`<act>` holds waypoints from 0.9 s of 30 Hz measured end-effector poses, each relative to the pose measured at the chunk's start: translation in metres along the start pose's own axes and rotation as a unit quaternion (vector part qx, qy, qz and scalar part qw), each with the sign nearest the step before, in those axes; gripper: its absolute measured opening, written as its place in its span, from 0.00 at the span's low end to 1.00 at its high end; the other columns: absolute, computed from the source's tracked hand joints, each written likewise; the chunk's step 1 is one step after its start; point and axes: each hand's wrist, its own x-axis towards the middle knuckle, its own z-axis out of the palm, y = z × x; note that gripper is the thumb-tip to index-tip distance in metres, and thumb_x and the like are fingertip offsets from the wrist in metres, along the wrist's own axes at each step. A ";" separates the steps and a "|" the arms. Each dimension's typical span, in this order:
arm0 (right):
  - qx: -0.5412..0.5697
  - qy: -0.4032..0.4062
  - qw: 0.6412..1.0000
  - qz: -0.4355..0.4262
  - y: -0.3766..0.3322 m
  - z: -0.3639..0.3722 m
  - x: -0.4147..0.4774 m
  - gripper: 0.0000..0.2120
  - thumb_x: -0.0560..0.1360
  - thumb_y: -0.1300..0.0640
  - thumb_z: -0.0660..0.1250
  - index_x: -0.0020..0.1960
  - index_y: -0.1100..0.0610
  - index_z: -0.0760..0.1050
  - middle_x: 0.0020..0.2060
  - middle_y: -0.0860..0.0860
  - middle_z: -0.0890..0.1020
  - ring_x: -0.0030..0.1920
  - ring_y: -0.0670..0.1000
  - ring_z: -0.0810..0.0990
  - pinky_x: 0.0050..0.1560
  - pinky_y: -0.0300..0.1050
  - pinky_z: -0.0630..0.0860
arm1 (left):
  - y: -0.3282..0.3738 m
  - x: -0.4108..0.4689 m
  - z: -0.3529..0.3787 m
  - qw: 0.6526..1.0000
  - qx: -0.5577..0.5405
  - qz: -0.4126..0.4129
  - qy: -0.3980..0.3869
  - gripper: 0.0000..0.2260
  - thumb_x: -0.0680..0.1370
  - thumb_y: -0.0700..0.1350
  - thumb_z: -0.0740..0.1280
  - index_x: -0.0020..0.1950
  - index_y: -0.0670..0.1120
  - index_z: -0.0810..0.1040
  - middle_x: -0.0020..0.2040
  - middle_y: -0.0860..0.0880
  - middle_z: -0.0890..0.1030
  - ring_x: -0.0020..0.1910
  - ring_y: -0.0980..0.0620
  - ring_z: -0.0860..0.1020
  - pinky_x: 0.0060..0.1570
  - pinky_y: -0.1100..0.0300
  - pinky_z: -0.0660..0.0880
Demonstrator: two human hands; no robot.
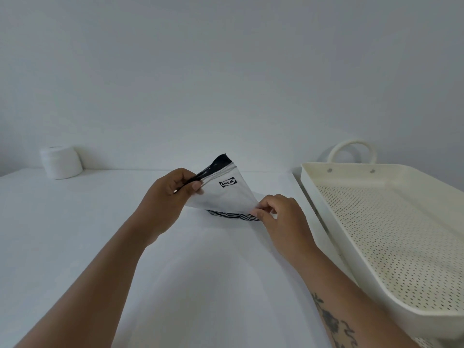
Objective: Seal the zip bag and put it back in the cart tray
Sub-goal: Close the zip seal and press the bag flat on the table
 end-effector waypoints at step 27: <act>0.218 -0.014 0.976 0.018 -0.032 0.008 -0.006 0.07 0.75 0.53 0.70 0.37 0.50 0.79 0.33 0.38 0.81 0.35 0.37 0.75 0.36 0.27 0.68 | 0.027 -0.010 0.025 0.998 -0.011 0.018 -0.052 0.05 0.75 0.52 0.71 0.40 0.55 0.83 0.33 0.58 0.81 0.29 0.64 0.71 0.28 0.74 0.65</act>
